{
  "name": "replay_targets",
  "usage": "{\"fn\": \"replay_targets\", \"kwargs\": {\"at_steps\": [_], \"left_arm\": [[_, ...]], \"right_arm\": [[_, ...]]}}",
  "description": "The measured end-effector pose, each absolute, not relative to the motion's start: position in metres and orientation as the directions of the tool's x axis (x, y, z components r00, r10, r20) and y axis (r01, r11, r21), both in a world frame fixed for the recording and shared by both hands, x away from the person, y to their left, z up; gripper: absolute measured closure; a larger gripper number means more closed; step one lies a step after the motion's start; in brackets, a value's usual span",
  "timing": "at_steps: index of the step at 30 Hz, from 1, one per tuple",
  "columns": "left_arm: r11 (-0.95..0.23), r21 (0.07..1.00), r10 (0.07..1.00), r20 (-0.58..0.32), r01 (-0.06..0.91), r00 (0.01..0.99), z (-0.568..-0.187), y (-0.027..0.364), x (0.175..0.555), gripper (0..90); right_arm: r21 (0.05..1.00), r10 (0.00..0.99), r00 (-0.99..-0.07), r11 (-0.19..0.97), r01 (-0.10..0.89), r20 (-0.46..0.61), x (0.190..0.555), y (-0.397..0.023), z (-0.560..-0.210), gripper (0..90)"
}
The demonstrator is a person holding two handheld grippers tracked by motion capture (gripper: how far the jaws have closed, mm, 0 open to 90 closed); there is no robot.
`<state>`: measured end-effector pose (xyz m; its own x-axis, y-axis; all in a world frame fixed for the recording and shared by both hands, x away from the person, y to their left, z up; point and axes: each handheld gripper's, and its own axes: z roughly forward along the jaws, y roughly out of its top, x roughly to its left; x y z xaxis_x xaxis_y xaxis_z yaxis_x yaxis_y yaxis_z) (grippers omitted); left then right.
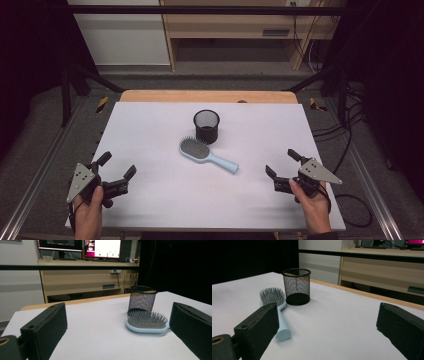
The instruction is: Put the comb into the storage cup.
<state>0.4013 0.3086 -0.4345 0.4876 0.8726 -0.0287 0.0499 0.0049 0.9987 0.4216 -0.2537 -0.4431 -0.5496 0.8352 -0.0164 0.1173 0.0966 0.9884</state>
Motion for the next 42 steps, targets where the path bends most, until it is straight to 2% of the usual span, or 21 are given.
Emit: {"fn": "replay_targets", "kwargs": {"at_steps": [6,17,21,28,33,42], "left_arm": [[0.004,0.999,0.871,-0.029,0.052,0.49,-0.435,0.307,0.401,1.4],[-0.002,0.998,0.867,-0.032,0.068,0.496,-0.436,0.306,0.402,1.4],[-0.012,0.997,0.867,-0.025,0.072,0.498,-0.436,0.306,0.401,1.4],[-0.012,0.997,0.867,-0.028,0.078,0.498,-0.437,0.305,0.401,1.5],[-0.019,0.996,0.864,-0.026,0.084,0.502,-0.439,0.304,0.401,1.5],[-0.02,0.997,0.862,-0.023,0.08,0.507,-0.438,0.303,0.401,1.4]], "right_arm": [[0.984,0.84,-0.541,0.063,0.169,0.039,0.422,-0.255,-0.444,3.4],[0.97,0.845,-0.534,0.101,0.22,0.033,0.424,-0.252,-0.447,3.8],[0.962,0.838,-0.541,0.085,0.26,0.072,0.426,-0.247,-0.449,4.4],[0.937,0.806,-0.591,0.198,0.287,0.011,0.433,-0.221,-0.445,7.0],[0.908,0.78,-0.626,0.252,0.335,0.015,0.447,-0.202,-0.438,7.0],[0.905,0.737,-0.674,0.32,0.281,-0.051,0.464,-0.171,-0.414,10.2]]}}
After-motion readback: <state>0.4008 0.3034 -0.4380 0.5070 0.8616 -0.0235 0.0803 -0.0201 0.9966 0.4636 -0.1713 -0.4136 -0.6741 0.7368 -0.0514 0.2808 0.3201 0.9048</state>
